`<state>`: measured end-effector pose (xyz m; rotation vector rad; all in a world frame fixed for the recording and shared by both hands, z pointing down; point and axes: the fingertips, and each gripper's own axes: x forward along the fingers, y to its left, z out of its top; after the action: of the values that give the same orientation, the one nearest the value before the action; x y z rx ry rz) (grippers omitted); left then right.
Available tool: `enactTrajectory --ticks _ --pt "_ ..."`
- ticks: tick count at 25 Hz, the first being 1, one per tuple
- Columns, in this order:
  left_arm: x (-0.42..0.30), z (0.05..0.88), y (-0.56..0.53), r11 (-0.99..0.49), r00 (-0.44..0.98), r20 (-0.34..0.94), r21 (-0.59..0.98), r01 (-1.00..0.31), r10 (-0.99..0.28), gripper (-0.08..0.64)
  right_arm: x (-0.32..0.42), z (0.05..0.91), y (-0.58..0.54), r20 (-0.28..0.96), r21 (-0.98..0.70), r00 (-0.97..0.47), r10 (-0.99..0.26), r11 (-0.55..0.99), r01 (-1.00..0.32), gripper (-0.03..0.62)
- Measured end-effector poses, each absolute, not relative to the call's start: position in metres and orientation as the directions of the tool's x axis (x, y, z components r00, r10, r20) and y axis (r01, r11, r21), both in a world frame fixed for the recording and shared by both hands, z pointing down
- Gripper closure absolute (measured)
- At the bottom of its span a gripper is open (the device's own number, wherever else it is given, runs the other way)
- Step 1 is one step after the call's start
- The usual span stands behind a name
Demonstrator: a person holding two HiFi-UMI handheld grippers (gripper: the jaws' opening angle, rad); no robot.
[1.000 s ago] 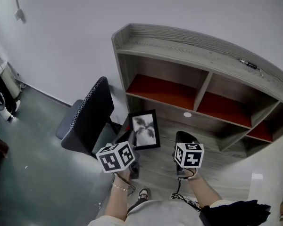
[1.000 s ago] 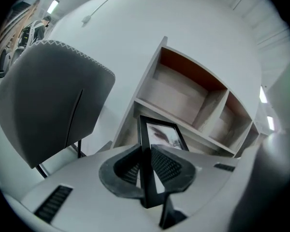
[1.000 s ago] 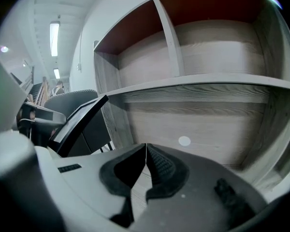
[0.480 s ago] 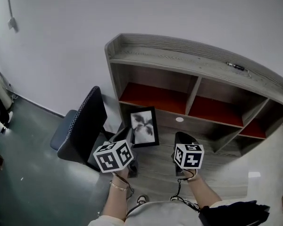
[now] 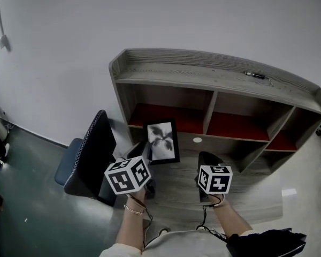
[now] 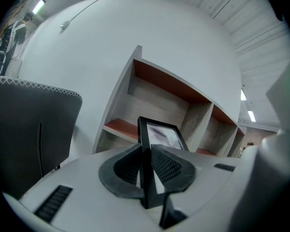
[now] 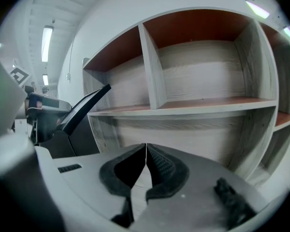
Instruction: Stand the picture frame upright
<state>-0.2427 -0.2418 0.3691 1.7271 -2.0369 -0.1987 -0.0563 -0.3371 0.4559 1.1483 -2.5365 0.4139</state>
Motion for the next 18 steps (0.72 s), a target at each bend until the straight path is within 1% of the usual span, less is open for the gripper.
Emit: enactTrajectory --ticks 18 --pt "-0.242 0.325 -0.297 0.1 -0.039 0.193 0.318 -0.943 -0.98 0.488 -0.035 0.413 -0.35 0.341 -0.158 -0.583 -0.737 0.567 -0.809 0.56"
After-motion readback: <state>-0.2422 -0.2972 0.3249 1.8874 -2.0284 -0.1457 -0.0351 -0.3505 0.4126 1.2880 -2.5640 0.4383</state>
